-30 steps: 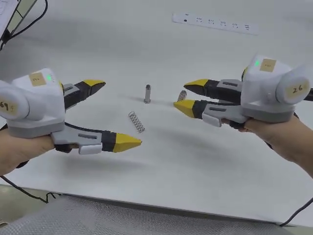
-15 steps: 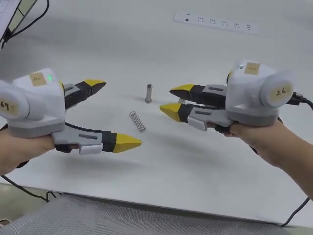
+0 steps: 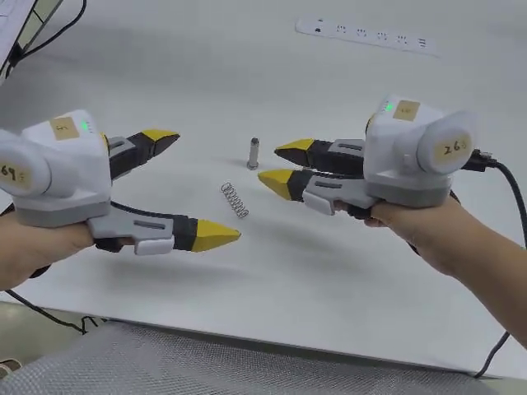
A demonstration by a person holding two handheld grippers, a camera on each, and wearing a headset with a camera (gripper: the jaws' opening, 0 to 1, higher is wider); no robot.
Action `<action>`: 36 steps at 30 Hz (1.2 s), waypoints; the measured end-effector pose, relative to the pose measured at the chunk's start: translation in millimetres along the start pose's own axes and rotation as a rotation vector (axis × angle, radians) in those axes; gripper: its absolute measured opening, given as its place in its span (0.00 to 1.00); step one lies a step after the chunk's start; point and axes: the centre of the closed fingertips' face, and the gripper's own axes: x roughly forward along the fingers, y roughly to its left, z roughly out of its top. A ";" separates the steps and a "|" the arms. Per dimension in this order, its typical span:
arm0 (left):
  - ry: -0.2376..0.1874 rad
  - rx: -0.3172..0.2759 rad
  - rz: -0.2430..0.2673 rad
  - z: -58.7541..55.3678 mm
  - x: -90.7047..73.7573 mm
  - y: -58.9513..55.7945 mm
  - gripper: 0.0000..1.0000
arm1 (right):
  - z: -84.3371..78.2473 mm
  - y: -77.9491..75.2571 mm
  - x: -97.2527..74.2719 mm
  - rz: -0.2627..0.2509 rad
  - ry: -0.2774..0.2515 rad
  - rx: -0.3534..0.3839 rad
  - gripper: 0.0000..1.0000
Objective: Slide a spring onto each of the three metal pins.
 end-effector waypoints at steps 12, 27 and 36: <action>0.001 -0.001 0.004 -1.1 -3.7 1.5 0.98 | -15.5 9.2 26.3 0.010 0.066 -0.002 0.21; 0.001 -0.002 -0.002 -0.7 -0.7 1.1 0.97 | -36.7 6.9 39.7 -0.020 0.141 0.026 0.19; 0.001 -0.005 0.000 -1.9 -2.7 1.4 0.97 | -52.6 9.6 52.4 -0.027 0.209 0.006 0.19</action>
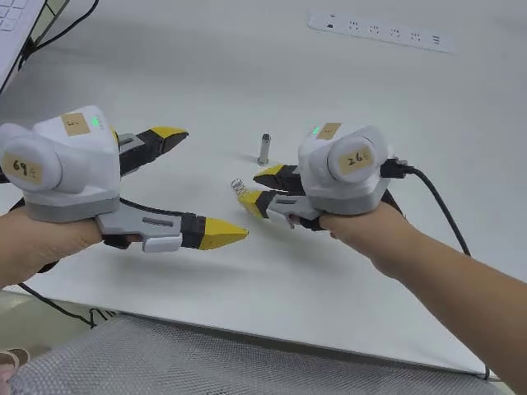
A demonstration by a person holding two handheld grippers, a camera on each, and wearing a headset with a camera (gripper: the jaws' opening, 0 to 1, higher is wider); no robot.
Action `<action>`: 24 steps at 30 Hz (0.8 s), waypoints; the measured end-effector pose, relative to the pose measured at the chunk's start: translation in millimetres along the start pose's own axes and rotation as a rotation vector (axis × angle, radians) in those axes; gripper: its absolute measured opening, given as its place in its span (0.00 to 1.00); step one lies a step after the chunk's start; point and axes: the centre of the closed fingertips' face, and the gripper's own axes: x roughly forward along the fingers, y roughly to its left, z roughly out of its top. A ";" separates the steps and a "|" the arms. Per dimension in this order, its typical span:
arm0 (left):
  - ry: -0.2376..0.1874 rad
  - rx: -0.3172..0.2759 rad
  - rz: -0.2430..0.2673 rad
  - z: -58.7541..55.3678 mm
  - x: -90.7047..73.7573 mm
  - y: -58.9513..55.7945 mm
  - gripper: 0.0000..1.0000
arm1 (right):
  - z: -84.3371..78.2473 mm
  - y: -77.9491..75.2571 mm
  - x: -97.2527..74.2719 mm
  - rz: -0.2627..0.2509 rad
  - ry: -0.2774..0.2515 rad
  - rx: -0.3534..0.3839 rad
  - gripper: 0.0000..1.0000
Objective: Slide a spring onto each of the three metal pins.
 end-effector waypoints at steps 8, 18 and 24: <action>0.002 -0.002 0.005 -1.2 -2.5 1.2 0.97 | -12.7 -0.8 6.7 -0.001 0.042 -0.001 0.17; 0.002 0.000 0.001 0.0 -1.2 0.6 0.97 | -19.9 -1.5 11.5 -0.002 0.075 -0.049 0.13; 0.004 -0.001 -0.001 -0.6 -1.4 0.1 0.97 | -24.6 -1.0 12.7 -0.008 0.093 -0.106 0.09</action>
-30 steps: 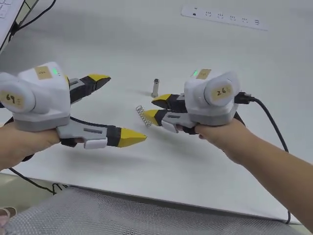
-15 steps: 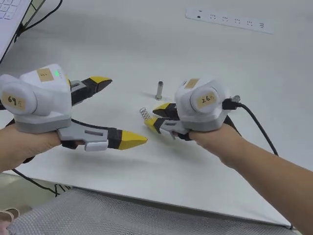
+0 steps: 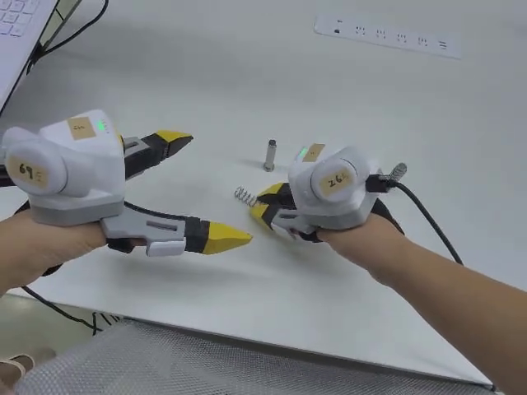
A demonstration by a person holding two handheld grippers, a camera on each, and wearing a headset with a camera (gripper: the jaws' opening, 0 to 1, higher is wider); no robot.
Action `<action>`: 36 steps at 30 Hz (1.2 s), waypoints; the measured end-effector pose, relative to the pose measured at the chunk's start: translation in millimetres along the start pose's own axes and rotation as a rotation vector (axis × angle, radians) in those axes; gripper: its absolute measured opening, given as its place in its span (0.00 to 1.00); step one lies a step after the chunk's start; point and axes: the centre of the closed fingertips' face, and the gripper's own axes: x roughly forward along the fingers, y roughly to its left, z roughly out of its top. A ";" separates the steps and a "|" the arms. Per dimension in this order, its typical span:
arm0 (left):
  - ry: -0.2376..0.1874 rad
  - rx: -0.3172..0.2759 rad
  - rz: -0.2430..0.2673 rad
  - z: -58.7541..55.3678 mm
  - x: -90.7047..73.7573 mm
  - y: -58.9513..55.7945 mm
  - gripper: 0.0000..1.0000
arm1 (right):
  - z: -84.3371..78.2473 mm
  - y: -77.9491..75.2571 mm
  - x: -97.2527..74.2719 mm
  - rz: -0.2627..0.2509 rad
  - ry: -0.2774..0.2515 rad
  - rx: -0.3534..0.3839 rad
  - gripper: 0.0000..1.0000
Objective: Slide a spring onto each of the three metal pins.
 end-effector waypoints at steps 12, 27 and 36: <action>0.003 0.006 -0.012 0.7 1.1 -3.6 0.97 | 3.0 2.4 -9.2 0.028 -0.010 -0.040 0.08; -0.007 0.022 -0.050 8.9 11.7 -13.0 0.97 | 9.2 -16.5 -52.1 0.023 -0.058 -0.034 0.08; -0.002 0.024 -0.083 8.7 16.9 -23.0 0.95 | 4.2 -11.9 -69.6 0.047 -0.048 -0.080 0.08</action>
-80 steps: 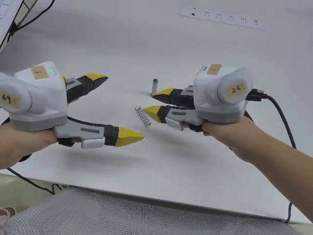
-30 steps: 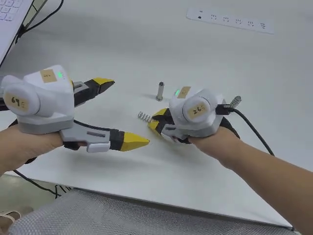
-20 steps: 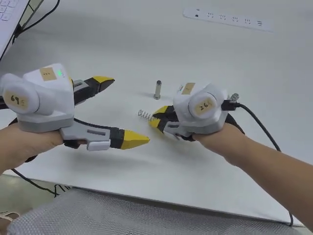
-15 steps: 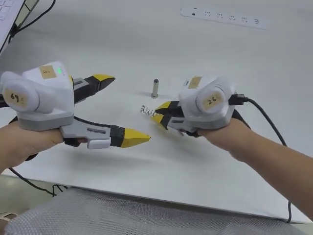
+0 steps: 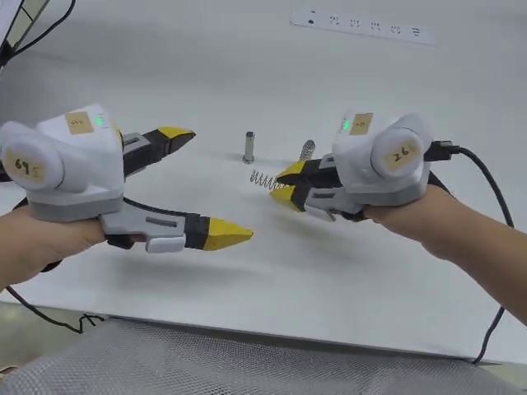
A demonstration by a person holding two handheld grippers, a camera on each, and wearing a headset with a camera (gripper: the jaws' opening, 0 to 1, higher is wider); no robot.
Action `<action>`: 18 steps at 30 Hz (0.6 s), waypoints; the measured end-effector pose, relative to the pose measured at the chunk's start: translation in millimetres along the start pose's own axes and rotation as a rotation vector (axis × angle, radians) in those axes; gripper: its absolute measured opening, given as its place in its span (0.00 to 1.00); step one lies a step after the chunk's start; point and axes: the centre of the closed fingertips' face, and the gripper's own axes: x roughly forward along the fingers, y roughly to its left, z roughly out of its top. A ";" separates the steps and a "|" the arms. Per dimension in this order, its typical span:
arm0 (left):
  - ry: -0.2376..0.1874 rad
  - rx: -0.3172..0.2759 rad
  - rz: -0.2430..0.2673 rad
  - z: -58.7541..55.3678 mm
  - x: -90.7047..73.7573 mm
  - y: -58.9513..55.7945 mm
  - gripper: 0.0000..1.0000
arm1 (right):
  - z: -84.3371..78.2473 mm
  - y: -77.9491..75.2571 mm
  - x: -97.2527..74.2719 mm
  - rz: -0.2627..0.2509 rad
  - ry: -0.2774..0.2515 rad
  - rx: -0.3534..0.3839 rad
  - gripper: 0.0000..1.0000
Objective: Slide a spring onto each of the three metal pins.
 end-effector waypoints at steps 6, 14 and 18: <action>-0.010 0.009 -0.034 2.8 4.5 -7.8 0.88 | -6.1 -1.2 -9.6 0.006 0.010 -0.026 0.08; -0.008 0.006 -0.098 6.9 19.9 -16.3 0.79 | -5.6 5.1 -21.4 0.044 0.000 -0.082 0.08; -0.002 0.013 -0.135 8.0 25.9 -19.3 0.63 | -6.6 5.6 -27.3 0.056 -0.005 -0.104 0.08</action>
